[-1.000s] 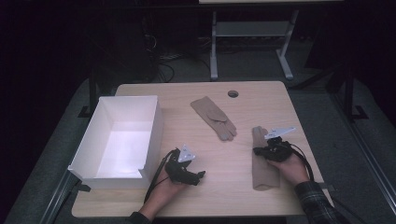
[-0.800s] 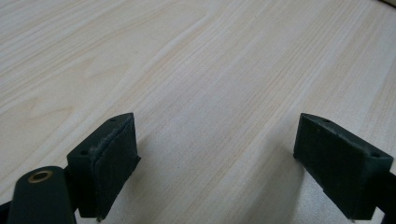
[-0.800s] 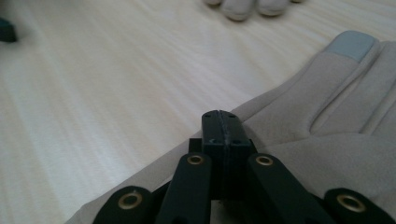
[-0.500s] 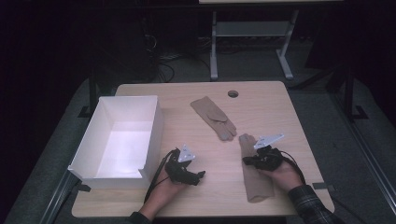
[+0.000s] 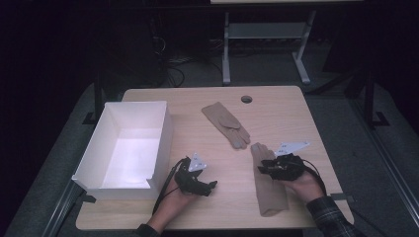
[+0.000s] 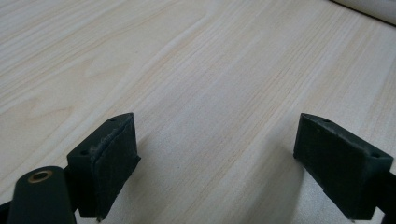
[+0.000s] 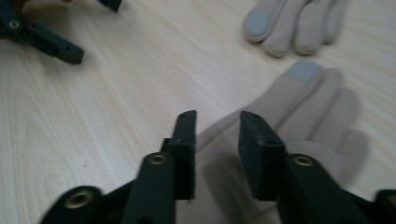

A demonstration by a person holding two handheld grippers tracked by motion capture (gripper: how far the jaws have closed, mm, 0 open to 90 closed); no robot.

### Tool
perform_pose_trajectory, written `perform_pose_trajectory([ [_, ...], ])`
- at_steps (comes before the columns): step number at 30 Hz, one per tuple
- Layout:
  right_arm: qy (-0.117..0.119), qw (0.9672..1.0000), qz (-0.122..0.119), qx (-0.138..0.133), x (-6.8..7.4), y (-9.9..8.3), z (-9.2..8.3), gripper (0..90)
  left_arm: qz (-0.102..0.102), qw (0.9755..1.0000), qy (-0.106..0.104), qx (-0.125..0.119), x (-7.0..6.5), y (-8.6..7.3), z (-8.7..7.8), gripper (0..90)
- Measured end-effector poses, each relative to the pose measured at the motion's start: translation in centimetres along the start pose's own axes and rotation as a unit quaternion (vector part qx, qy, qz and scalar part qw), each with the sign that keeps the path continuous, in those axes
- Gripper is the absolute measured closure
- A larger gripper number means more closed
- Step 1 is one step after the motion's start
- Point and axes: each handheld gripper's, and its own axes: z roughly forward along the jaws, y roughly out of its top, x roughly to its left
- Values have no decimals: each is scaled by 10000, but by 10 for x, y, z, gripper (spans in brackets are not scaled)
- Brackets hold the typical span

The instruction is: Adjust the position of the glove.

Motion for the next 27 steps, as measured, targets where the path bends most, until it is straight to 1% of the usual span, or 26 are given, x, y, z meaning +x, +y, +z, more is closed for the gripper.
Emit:
perform_pose_trajectory([
  [1, -50, 10000, 9, -43, -3, -1, -3, 591, -1, 10000, 1, 2, 0, 0, 0, 127],
  [2, -148, 9997, 131, -118, -10, -6, -9, 510, 2, 10000, 1, 1, 0, 0, 0, 127],
  [3, -148, 9997, 131, -118, -10, -6, -9, 510, 1, 10000, 1, 0, 0, 0, 0, 127],
  [4, -183, 9997, 114, -152, -13, -8, -11, 485, 1, 10000, 1, 1, 0, 0, 0, 127],
  [6, -297, 9991, 231, -172, -20, -16, -18, 404, 9, 10000, 2, 8, 0, 0, 0, 127],
  [7, -297, 9991, 231, -172, -20, -16, -18, 404, 24, 10000, 9, 3, 0, 0, 0, 127],
  [9, -452, 9985, 268, -164, -24, -24, -22, 332, -20, 10000, -3, 4, 0, 0, 0, 127],
  [10, -531, 9981, 309, -103, -27, -31, -23, 283, -15, 10000, -1, 5, 0, 0, 0, 127],
  [11, -612, 9976, 324, -82, -30, -37, -25, 259, -34, 10000, -7, 2, -1, 0, 0, 127],
  [12, -612, 9976, 324, -82, -30, -37, -25, 259, -67, 10000, -11, -27, -1, 0, 0, 127],
  [13, -608, 9975, 370, -47, -32, -40, -26, 246, -57, 10000, -10, -18, -1, 0, 0, 127],
  [15, -668, 9966, 470, -76, -37, -48, -29, 210, -46, 10000, -9, -8, -1, 0, 0, 127],
  [16, -670, 9961, 562, -83, -39, -52, -31, 198, -43, 10000, -8, -6, -1, 0, 0, 127],
  [19, -858, 9947, 570, -45, -42, -59, -31, 173, -22, 10000, -5, 12, 0, 0, 0, 127],
  [21, -1030, 9935, 478, -2, -42, -63, -29, 159, -20, 10000, -4, 14, 0, 0, 0, 127],
  [22, -1081, 9930, 483, 9, -42, -65, -28, 148, -23, 10000, -4, 11, 0, 0, 0, 127],
  [24, -1102, 9927, 482, -56, -45, -66, -28, 146, -25, 10000, -5, 8, 0, 0, 0, 127],
  [26, -1101, 9926, 509, -57, -46, -66, -28, 145, -7, 10000, -9, 20, 0, 0, 0, 128],
  [27, -1115, 9926, 486, -52, -45, -67, -28, 139, -5, 10000, -11, 17, 0, 0, 0, 130],
])
